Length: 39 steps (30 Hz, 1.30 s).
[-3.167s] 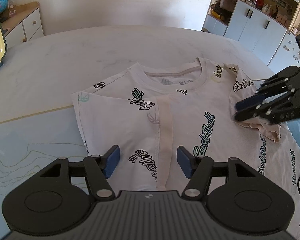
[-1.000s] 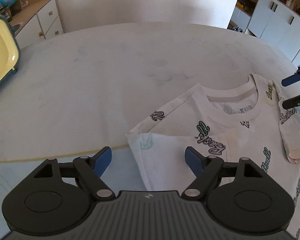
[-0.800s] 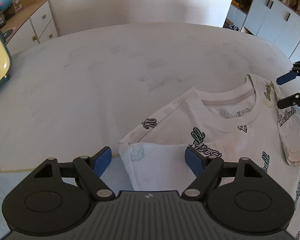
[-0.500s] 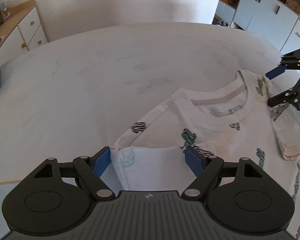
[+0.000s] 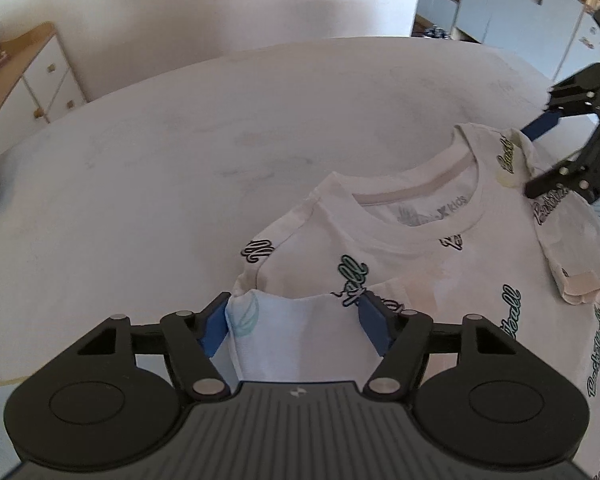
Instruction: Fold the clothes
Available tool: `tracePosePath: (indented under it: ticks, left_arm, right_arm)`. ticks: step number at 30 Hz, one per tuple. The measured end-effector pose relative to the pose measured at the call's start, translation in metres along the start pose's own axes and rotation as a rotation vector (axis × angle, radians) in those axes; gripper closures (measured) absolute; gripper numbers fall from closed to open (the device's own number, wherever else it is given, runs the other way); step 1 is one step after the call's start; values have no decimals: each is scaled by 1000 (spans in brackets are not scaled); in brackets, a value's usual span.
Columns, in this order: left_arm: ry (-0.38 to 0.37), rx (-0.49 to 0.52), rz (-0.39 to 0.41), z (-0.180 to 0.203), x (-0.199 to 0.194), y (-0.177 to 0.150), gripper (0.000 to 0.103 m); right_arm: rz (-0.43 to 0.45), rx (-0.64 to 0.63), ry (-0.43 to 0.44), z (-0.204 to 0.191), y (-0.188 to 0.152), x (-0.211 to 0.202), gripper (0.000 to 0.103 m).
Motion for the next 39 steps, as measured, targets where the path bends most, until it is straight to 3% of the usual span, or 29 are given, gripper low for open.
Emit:
tracePosePath:
  ticks: [9, 14, 19, 23, 30, 39]
  left_arm:
    - [-51, -25, 4, 13, -50, -23, 27]
    - [-86, 57, 7, 37, -85, -46, 27]
    - [-105, 46, 22, 55, -118, -57, 27]
    - [-77, 43, 43, 70, -147, -62, 26]
    - [-38, -57, 30, 100, -180, -85, 25]
    - [3, -67, 24, 130, -201, -95, 25]
  right_arm:
    - [34, -43, 11, -43, -28, -68, 0]
    - [45, -62, -24, -73, -52, -116, 0]
    - [74, -74, -35, -91, -73, -159, 0]
    - [104, -102, 5, -98, -88, -170, 0]
    - [95, -186, 74, -100, -121, -184, 0]
    - [119, -258, 127, -100, -127, -189, 0]
Point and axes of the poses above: each gripper's, at about its wrist camera, not at the fingertips, and x roughly the way its jaws point, z to its right, y to its top, the point moved 9 cm from there along x, roughly the way its jaws point, and after that the axes turned 8 degrees about z, right-handed, at the moved point
